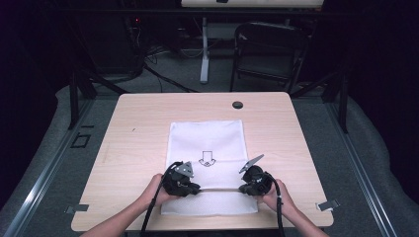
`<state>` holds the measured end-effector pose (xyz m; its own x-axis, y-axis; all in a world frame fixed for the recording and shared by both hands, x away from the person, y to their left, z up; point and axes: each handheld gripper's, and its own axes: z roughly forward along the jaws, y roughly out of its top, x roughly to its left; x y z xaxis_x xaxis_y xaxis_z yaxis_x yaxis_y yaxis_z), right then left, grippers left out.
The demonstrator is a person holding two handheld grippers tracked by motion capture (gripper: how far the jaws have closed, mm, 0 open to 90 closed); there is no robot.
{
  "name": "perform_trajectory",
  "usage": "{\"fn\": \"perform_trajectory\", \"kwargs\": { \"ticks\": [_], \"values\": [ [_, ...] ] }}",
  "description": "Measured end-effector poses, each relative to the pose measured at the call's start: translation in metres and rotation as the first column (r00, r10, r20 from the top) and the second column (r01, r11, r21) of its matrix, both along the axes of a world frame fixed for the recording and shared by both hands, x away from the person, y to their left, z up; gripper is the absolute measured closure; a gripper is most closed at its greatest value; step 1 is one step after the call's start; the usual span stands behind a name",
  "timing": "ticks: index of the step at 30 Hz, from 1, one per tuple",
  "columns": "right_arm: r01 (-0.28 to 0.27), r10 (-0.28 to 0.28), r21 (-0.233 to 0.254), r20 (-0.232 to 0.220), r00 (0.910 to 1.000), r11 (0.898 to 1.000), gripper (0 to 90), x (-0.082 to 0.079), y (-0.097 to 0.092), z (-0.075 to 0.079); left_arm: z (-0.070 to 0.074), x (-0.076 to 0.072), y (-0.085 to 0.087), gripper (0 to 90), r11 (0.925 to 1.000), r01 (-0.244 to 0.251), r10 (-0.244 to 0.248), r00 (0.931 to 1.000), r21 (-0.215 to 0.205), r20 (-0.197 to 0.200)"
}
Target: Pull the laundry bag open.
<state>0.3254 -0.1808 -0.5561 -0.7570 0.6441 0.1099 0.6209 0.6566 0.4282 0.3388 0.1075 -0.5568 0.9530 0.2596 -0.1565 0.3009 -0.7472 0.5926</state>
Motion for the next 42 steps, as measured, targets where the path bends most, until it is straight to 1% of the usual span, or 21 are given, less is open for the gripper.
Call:
{"fn": "perform_trajectory", "kwargs": {
  "ticks": [1, 2, 6, 9, 12, 15, 16, 18, 22, 23, 25, 27, 29, 31, 32, 34, 35, 38, 39, 40, 42],
  "values": [
    [0.0, 0.0, -0.001, 0.0, 1.0, 1.0, 90.0, 0.0, 0.0, 0.0, 0.001, -0.001, 0.0, 81.4, 0.9998, 0.0, 0.0, 0.9999, 0.019, 0.015],
    [-0.004, 0.004, -0.005, -0.001, 1.0, 1.0, 90.0, 0.0, 0.0, 0.0, 0.0, 0.0, 0.001, 81.4, 1.0, 0.0, 0.0, 1.0, 0.004, 0.004],
    [-0.001, 0.001, -0.003, 0.0, 1.0, 1.0, 90.0, 0.0, 0.0, 0.0, 0.001, 0.0, 0.003, 81.4, 1.0, -0.002, 0.002, 1.0, -0.003, 0.002],
    [0.001, -0.001, -0.004, 0.001, 1.0, 1.0, 90.0, 0.0, 0.0, 0.0, 0.002, 0.0, 0.005, 81.4, 0.9999, -0.004, 0.004, 1.0, 0.013, 0.006],
    [0.01, -0.01, 0.003, 0.005, 0.9999, 1.0, 90.0, -0.001, 0.0, 0.0, 0.002, 0.0, 0.007, 81.4, 1.0, -0.007, 0.007, 1.0, 0.0, -0.001],
    [0.009, -0.009, 0.005, 0.003, 1.0, 1.0, 90.0, -0.001, 0.0, 0.0, 0.002, 0.0, 0.007, 81.4, 1.0, -0.004, 0.004, 1.0, 0.008, 0.001],
    [0.008, -0.008, 0.003, 0.003, 1.0, 1.0, 90.0, -0.001, 0.0, 0.0, 0.003, -0.001, 0.008, 81.4, 0.9996, -0.01, 0.01, 0.9999, 0.026, 0.01],
    [0.002, -0.002, 0.002, -0.002, 1.0, 1.0, 90.0, 0.0, -0.001, 0.0, 0.001, 0.0, 0.012, 81.4, 0.9999, -0.014, 0.014, 0.9999, 0.005, -0.004],
    [0.001, -0.001, 0.002, -0.005, 1.0, 1.0, 90.0, 0.0, -0.001, 0.0, 0.002, -0.001, 0.015, 81.4, 0.9999, -0.013, 0.013, 0.9999, 0.004, -0.002],
    [-0.004, 0.004, -0.003, -0.008, 1.0, 1.0, 90.0, 0.0, -0.001, 0.001, 0.003, -0.001, 0.015, 81.4, 0.9999, -0.01, 0.01, 0.9999, 0.013, 0.0],
    [0.003, -0.003, 0.001, -0.004, 1.0, 1.0, 90.0, 0.0, -0.001, 0.0, 0.003, -0.001, 0.015, 81.4, 0.9999, -0.011, 0.011, 0.9999, 0.013, -0.005],
    [0.004, -0.004, 0.001, -0.004, 1.0, 1.0, 90.0, 0.0, -0.001, 0.0, 0.002, -0.001, 0.015, 81.4, 0.9999, -0.008, 0.008, 1.0, 0.015, 0.0],
    [0.003, -0.003, -0.001, -0.003, 1.0, 1.0, 90.0, 0.0, -0.001, 0.0, 0.002, -0.001, 0.019, 81.4, 0.9998, -0.016, 0.016, 0.9998, 0.012, -0.007],
    [0.004, -0.004, 0.003, -0.004, 1.0, 1.0, 90.0, 0.0, -0.001, 0.0, 0.003, -0.001, 0.023, 81.4, 0.9992, -0.031, 0.031, 0.9995, 0.023, -0.005],
    [-0.001, 0.001, -0.001, -0.007, 1.0, 1.0, 90.0, 0.0, -0.001, 0.0, 0.002, -0.001, 0.024, 81.4, 0.9995, -0.031, 0.031, 0.9995, 0.008, -0.01],
    [-0.002, 0.002, 0.0, -0.009, 1.0, 1.0, 90.0, 0.0, -0.001, 0.0, 0.003, -0.002, 0.025, 81.4, 0.9997, -0.025, 0.025, 0.9996, 0.004, -0.012],
    [-0.002, 0.002, 0.002, -0.011, 0.9999, 1.0, 90.0, 0.0, -0.001, 0.0, 0.003, -0.002, 0.024, 81.4, 0.9996, -0.023, 0.023, 0.9997, 0.016, -0.004],
    [0.004, -0.004, 0.005, -0.007, 1.0, 1.0, 90.0, 0.0, -0.001, 0.0, 0.003, -0.001, 0.026, 81.4, 0.9997, -0.024, 0.024, 0.9997, 0.005, -0.01],
    [0.004, -0.004, 0.005, -0.007, 1.0, 1.0, 90.0, 0.0, -0.001, 0.0, 0.004, -0.001, 0.027, 81.4, 0.9995, -0.024, 0.024, 0.9997, 0.022, -0.003],
    [0.004, -0.004, 0.005, -0.007, 1.0, 1.0, 90.0, 0.0, -0.001, 0.0, 0.003, -0.001, 0.028, 81.4, 0.9996, -0.027, 0.027, 0.9996, 0.011, -0.012],
    [0.004, -0.004, 0.004, -0.006, 1.0, 1.0, 90.0, 0.0, -0.001, 0.0, 0.004, -0.001, 0.03, 81.4, 0.9995, -0.03, 0.03, 0.9995, 0.005, -0.011]
  ]
}}
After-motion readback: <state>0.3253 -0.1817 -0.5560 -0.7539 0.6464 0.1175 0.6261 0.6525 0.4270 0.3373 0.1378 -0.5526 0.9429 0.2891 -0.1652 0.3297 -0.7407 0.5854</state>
